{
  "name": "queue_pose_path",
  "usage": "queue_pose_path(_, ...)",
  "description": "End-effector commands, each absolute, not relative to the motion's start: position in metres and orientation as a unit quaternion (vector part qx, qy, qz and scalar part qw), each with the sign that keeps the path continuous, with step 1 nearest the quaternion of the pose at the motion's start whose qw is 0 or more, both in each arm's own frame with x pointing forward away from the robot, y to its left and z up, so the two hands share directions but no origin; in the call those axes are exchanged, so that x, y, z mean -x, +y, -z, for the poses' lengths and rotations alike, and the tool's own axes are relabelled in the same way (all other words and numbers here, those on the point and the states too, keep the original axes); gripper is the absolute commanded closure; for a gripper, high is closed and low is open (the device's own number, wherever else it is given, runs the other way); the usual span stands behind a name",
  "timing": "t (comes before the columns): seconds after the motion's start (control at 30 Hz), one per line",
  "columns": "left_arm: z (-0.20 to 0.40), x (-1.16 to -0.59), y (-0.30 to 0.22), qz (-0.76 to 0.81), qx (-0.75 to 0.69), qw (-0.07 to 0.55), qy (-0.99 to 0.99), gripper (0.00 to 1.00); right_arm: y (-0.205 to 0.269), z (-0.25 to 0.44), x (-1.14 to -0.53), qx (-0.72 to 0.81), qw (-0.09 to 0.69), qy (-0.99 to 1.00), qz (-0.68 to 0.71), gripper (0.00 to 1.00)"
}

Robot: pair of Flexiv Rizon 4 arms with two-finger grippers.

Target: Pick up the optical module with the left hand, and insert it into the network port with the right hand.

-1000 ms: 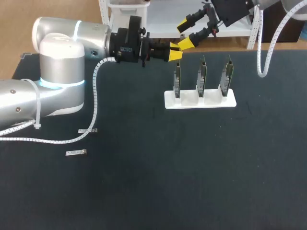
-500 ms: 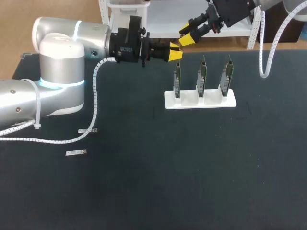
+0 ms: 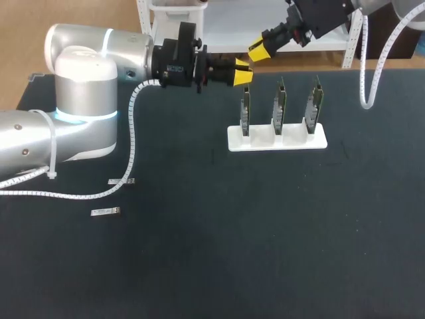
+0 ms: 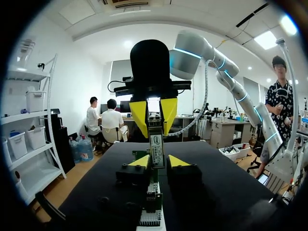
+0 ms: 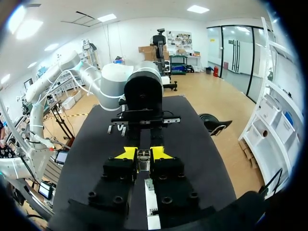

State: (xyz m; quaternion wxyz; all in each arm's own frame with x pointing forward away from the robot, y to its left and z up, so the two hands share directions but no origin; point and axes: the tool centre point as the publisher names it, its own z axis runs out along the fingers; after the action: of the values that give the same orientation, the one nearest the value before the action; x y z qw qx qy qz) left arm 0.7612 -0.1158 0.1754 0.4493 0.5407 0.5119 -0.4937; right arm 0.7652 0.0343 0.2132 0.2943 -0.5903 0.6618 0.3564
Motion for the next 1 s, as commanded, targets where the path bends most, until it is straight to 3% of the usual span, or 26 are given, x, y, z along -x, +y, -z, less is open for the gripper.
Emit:
queue_pose_path(0.03,-0.175,-0.759,-0.116,0.492,-0.540,0.452,0.513,0.00,0.034,-0.213,-0.763,0.590,0.295,0.663,-0.354,1.00)
queue_pose_path(0.4,-0.180,-0.761,-0.104,0.452,-0.564,0.444,0.530,0.00,0.030,-0.215,-0.762,0.590,0.296,0.663,-0.354,1.00)
queue_pose_path(1.0,-0.144,-0.748,-0.067,0.376,-0.586,0.365,0.619,0.00,0.029,-0.212,-0.757,0.593,0.293,0.660,-0.357,1.00)
